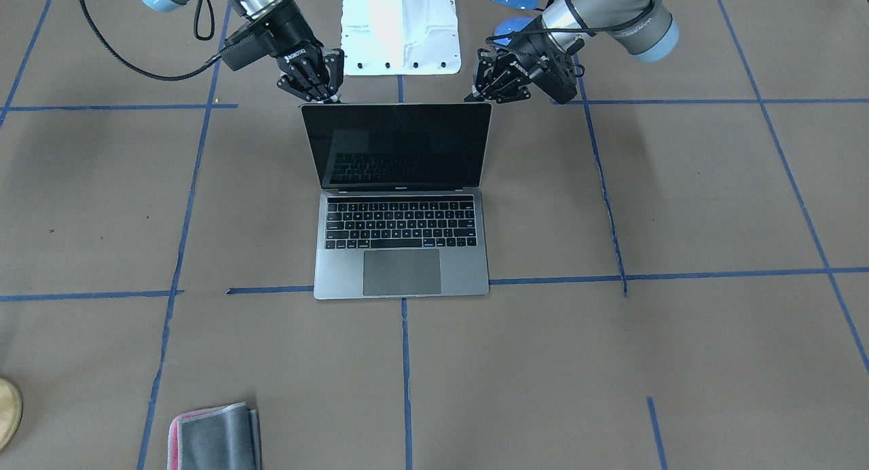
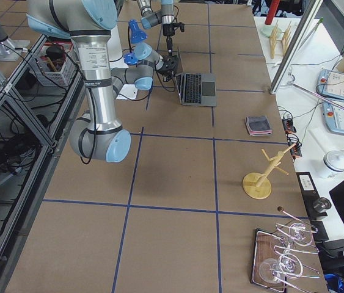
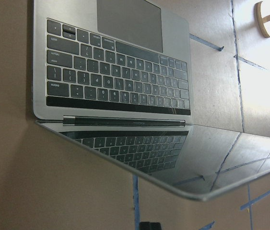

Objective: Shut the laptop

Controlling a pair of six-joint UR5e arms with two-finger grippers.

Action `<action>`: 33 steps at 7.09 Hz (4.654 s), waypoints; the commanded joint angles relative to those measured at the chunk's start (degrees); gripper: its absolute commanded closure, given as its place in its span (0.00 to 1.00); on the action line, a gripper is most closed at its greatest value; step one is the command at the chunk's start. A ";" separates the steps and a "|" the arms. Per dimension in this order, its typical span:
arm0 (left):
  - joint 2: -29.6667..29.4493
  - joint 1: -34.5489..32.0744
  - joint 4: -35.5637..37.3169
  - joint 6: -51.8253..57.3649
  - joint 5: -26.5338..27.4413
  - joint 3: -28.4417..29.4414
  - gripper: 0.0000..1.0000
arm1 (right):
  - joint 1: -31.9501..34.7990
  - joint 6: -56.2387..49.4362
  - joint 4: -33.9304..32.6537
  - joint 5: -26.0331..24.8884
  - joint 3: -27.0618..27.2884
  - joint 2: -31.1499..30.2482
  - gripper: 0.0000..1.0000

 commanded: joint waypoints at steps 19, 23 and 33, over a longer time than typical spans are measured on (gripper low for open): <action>-21.97 -16.37 17.17 6.24 -12.76 28.66 0.01 | 19.44 -4.80 -14.75 23.93 -26.99 17.34 0.00; -3.31 -26.84 27.65 27.24 -22.42 13.81 0.01 | 28.48 -35.42 -36.99 33.20 -11.88 7.71 0.00; 16.97 -63.08 66.53 93.42 -26.91 9.49 0.01 | 65.51 -92.56 -37.37 52.37 -11.50 -22.74 0.00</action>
